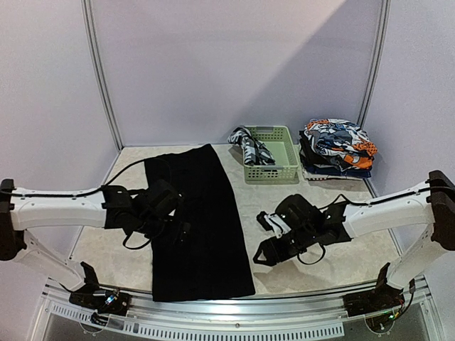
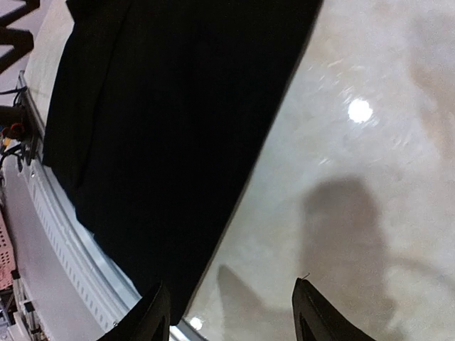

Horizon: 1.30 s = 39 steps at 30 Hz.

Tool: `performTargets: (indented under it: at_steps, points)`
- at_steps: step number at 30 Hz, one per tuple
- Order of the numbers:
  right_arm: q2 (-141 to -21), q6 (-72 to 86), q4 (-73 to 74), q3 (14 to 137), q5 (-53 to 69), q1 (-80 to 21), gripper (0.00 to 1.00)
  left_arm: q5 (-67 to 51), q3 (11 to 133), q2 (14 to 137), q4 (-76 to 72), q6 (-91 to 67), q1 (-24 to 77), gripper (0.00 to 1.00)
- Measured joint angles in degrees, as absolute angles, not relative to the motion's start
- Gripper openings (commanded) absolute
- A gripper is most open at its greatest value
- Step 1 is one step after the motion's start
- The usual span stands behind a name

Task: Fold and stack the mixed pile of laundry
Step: Pick up the rectangle-folded T-shirt from the center of the board.

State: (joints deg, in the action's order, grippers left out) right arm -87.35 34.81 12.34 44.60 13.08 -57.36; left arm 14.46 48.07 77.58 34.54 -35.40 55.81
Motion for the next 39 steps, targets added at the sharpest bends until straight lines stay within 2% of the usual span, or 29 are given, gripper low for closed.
performTargets:
  at_steps: [1, 6, 8, 12, 20, 33, 39]
  points:
    - [-87.35, 35.77, 11.57, 43.79, 14.0, -58.48, 0.57, 15.22, 47.48, 75.29, 35.42, -36.03, 56.45, 0.99]
    - [-87.42, 39.24, 9.69, 41.52, 16.27, -61.41, 0.53, 15.97, 41.82, 66.5, 36.93, -38.87, 57.39, 0.99]
    - [-87.53, 40.53, 8.99, 41.5, 16.69, -62.65, 0.51, 15.94, 39.46, 63.92, 37.52, -39.97, 57.39, 0.96]
    - [-88.31, 42.57, 7.46, 41.52, 17.5, -65.78, 0.46, 15.7, 36.45, 60.14, 39.2, -42.46, 57.56, 0.85]
    - [-92.01, 47.03, 6.13, 41.5, 18.13, -69.54, 0.42, 15.66, 34.81, 58.7, 42.68, -46.81, 61.17, 0.79]
    - [-94.78, 49.84, 4.69, 41.85, 16.45, -72.49, 0.01, 16.45, 34.0, 58.39, 45.78, -51.4, 67.13, 0.65]
    - [-94.76, 49.04, 7.07, 42.76, 14.76, -72.55, 0.0, 15.57, 34.0, 58.54, 48.36, -54.06, 70.85, 0.59]
